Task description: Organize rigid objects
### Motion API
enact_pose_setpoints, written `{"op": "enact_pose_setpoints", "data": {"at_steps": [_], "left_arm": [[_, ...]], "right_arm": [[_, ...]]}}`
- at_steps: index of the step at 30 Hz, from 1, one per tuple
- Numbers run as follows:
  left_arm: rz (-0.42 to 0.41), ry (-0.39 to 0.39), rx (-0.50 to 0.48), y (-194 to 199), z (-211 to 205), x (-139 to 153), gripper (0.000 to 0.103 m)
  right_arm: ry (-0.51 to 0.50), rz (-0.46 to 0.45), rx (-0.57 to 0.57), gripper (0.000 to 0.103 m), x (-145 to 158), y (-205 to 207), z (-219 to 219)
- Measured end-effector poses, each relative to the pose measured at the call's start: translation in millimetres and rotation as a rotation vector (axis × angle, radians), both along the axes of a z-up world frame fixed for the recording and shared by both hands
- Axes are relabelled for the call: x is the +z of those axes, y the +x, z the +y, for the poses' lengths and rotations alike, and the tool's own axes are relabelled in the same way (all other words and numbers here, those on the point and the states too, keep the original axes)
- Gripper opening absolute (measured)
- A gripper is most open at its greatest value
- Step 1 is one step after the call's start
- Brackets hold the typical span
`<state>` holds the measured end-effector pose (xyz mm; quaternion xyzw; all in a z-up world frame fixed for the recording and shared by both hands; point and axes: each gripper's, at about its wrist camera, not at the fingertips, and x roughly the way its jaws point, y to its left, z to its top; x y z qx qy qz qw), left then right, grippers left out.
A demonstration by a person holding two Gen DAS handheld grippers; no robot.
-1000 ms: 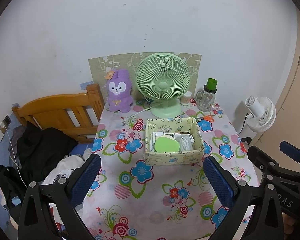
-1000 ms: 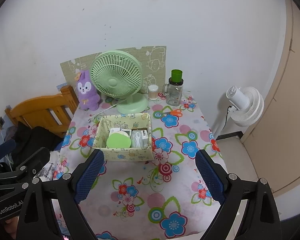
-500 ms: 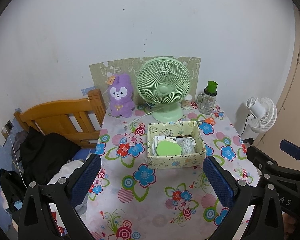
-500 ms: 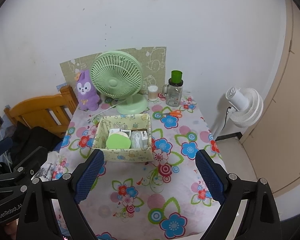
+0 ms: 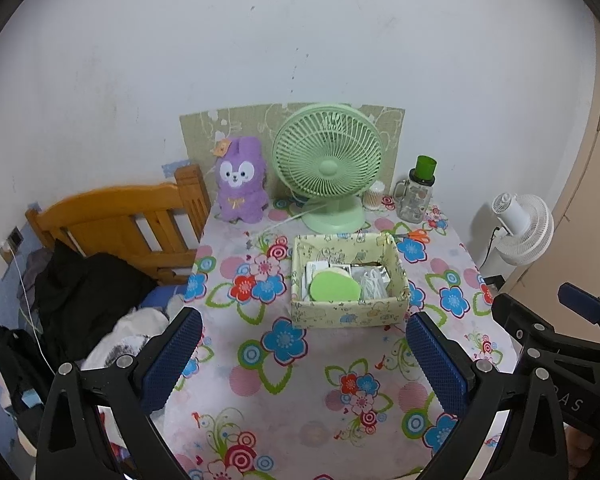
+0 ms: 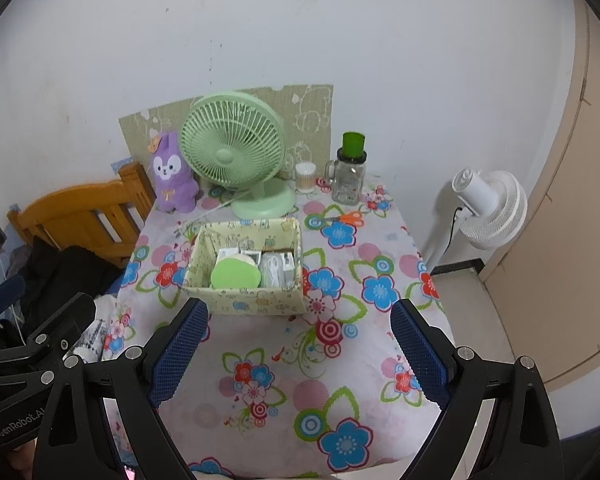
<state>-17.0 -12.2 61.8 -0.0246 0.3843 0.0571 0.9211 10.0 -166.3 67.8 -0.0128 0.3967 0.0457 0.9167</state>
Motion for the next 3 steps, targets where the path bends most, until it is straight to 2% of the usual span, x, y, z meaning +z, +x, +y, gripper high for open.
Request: {"op": "enact_pose_setpoints", "data": {"at_steps": [3], "left_arm": [[0.005,0.001,0.008,2.7,1.1,-2.1,0.103]], "right_arm": [[-0.017,0.009,0.003,0.095,-2.0,1.9,1.7]]}}
